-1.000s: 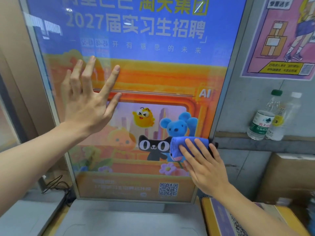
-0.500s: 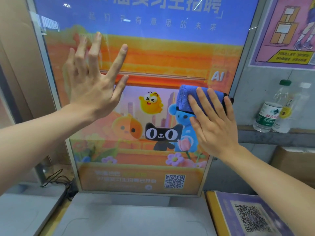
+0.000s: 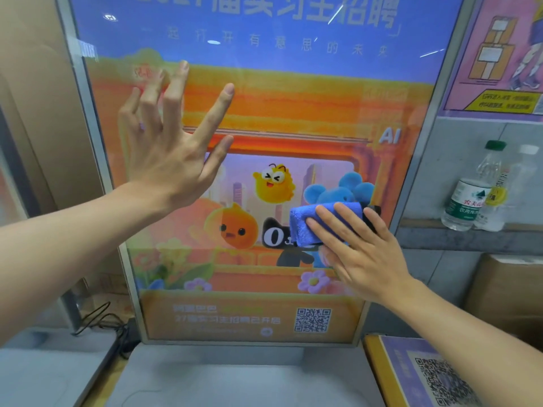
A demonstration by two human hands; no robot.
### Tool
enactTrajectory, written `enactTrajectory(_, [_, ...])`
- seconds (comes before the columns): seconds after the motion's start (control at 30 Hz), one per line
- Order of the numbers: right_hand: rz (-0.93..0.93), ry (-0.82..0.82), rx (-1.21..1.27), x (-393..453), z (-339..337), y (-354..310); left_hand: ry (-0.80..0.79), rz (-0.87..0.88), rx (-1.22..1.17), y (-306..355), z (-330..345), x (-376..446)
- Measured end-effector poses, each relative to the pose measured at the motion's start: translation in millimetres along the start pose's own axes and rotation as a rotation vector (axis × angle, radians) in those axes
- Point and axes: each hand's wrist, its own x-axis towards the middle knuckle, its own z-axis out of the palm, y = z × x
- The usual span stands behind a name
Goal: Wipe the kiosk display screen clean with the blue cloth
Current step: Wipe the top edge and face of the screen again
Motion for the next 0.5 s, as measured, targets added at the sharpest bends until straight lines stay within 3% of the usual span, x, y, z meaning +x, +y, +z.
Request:
enactTrajectory(0.17, [0.129, 0.084, -0.021, 44, -10, 22, 0.008, 0.027, -0.016, -7, 0, 0])
enactTrajectory(0.33, [0.314, 0.111, 0.044, 64, -7, 4, 0.057, 0.058, 0.009, -11, 3, -1])
enactTrajectory(0.5, [0.261, 0.061, 0.072, 46, 3, -32, 0.128, 0.113, 0.025, -17, 6, -2])
